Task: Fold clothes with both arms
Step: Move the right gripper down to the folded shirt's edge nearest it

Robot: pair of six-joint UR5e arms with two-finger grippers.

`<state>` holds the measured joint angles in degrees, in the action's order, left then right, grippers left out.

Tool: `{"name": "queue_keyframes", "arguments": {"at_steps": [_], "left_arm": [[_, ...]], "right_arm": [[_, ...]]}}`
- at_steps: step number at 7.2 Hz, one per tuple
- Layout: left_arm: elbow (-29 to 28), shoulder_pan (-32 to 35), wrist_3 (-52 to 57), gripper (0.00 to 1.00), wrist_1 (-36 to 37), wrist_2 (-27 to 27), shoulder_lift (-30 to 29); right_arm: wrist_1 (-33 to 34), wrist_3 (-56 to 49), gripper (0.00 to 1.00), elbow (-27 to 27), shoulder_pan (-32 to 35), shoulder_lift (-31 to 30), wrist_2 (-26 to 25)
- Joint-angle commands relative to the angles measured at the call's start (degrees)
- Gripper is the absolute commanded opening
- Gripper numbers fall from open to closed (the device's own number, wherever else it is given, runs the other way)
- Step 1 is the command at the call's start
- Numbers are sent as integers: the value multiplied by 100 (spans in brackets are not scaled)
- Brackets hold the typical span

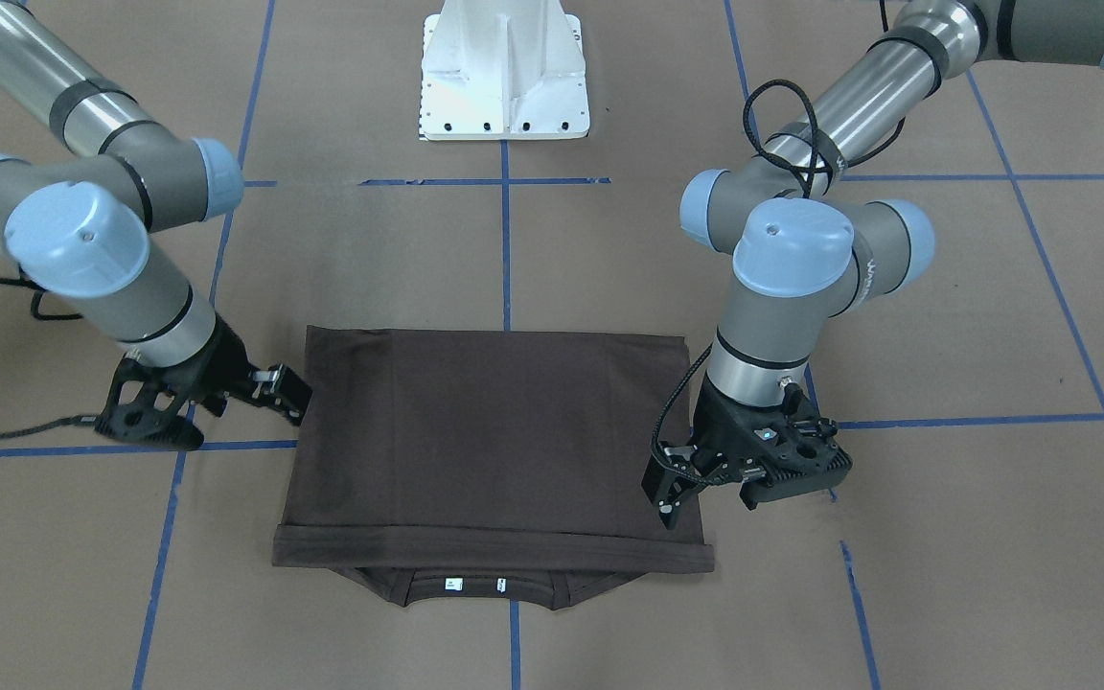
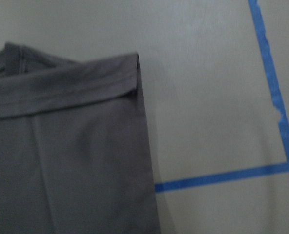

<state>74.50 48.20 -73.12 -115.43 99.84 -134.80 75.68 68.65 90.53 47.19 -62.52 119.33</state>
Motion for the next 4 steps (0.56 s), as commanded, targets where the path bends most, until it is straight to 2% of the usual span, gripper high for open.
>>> {"name": "queue_keyframes", "arguments": {"at_steps": [1,4], "left_arm": [[407,-12,26,100,275,-35,146],[442,-4,35,100,276,-35,164]], "right_arm": [[0,673,100,693,-813,-463,-513],[0,624,98,441,-1054,-411,-674]]}}
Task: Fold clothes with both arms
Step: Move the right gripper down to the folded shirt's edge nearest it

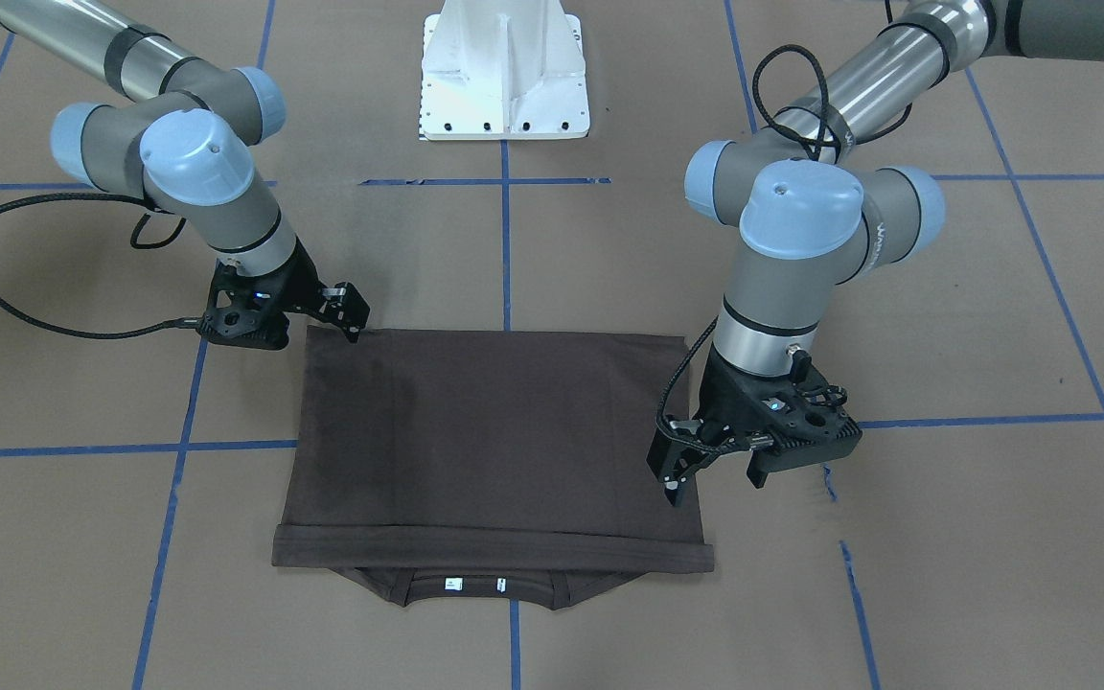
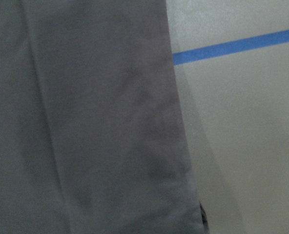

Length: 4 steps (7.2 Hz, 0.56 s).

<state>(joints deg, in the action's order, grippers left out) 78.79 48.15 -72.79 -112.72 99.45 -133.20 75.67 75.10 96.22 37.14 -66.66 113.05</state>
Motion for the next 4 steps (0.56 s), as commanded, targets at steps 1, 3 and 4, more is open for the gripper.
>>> {"name": "queue_keyframes", "arguments": {"at_steps": [1,3,4], "left_arm": [[40,1,1,100,4,13,5],[75,1,1,100,-4,5,92],[145,1,1,100,-5,5,128]], "right_arm": [[0,-48,96,-225,-66,13,-142],[0,-48,20,-226,-66,22,-152],[0,-48,0,-217,-58,13,-152]]}}
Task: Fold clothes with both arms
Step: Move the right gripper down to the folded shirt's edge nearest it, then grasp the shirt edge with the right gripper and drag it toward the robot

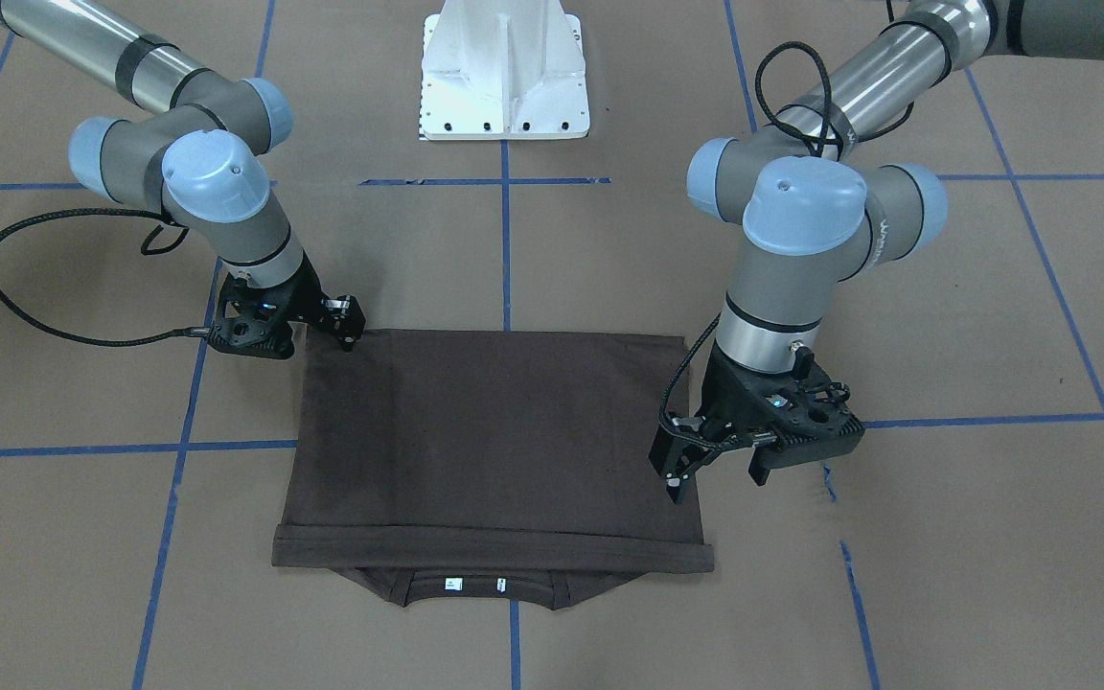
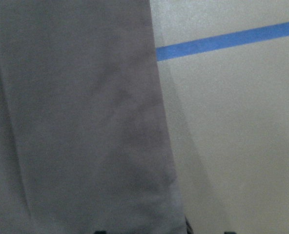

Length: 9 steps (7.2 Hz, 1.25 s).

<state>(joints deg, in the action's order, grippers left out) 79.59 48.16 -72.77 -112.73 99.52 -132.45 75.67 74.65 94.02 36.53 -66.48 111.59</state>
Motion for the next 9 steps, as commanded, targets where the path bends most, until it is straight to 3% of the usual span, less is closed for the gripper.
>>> {"name": "queue_keyframes", "arguments": {"at_steps": [1,4,6,7,8,9], "left_arm": [[74,0,0,100,6,23,52],[100,0,-17,100,14,15,18],[266,0,-18,100,41,6,44],[406,-9,-35,100,76,23,44],[469,-17,-44,100,120,24,35],[635,-61,-44,100,268,24,44]], "right_arm": [[0,-4,0,2,3,-14,56],[105,5,0,300,38,-145,109],[132,75,0,1358,-398,-1194,100],[271,102,0,2200,-767,-1966,92],[333,259,0,2983,-1292,-2652,83],[325,956,0,3356,-2159,-2999,22]]}}
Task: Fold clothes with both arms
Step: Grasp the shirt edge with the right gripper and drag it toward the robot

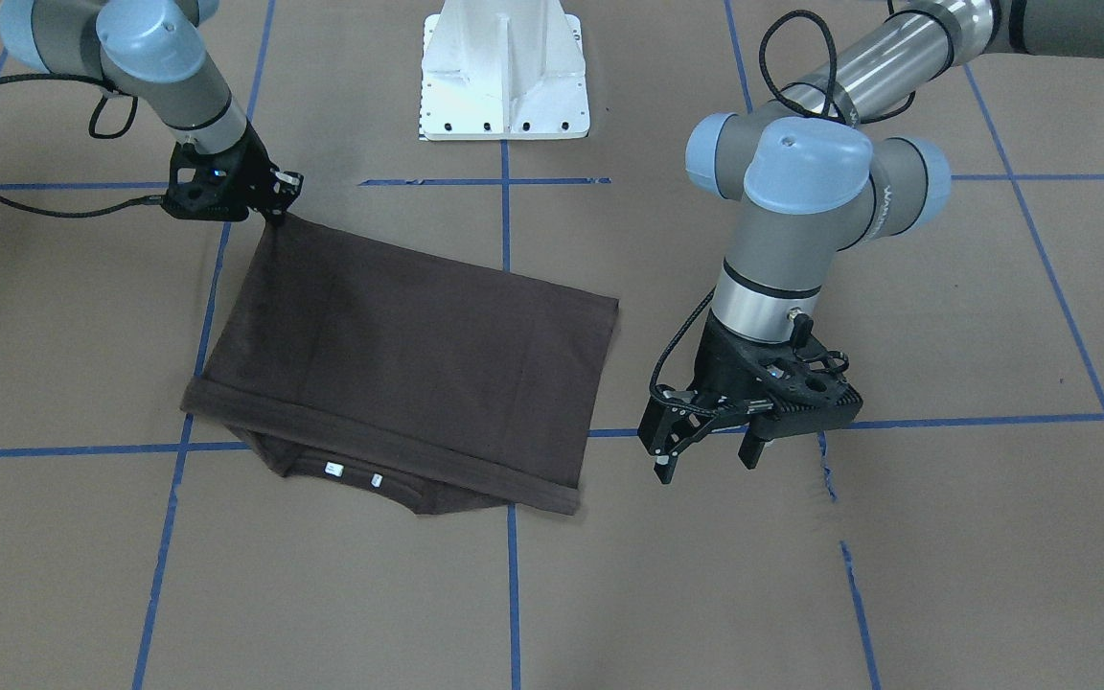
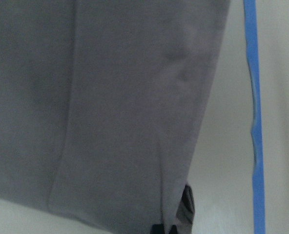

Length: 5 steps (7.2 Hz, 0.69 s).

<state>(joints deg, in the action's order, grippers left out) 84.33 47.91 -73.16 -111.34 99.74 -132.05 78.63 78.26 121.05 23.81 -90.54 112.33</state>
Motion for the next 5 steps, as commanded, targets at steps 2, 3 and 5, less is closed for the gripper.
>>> {"name": "queue_keyframes", "arguments": {"at_steps": [2,3,5], "left_arm": [[662,-167,13,100,270,20,364],[681,-177,13,100,271,28,356],[856,-639,-66,100,271,204,373]], "right_arm": [[20,1777,26,727,-2123,-562,-149],[20,1833,99,893,-2231,-553,-228],[12,1825,100,929,-1499,-335,-185]]}}
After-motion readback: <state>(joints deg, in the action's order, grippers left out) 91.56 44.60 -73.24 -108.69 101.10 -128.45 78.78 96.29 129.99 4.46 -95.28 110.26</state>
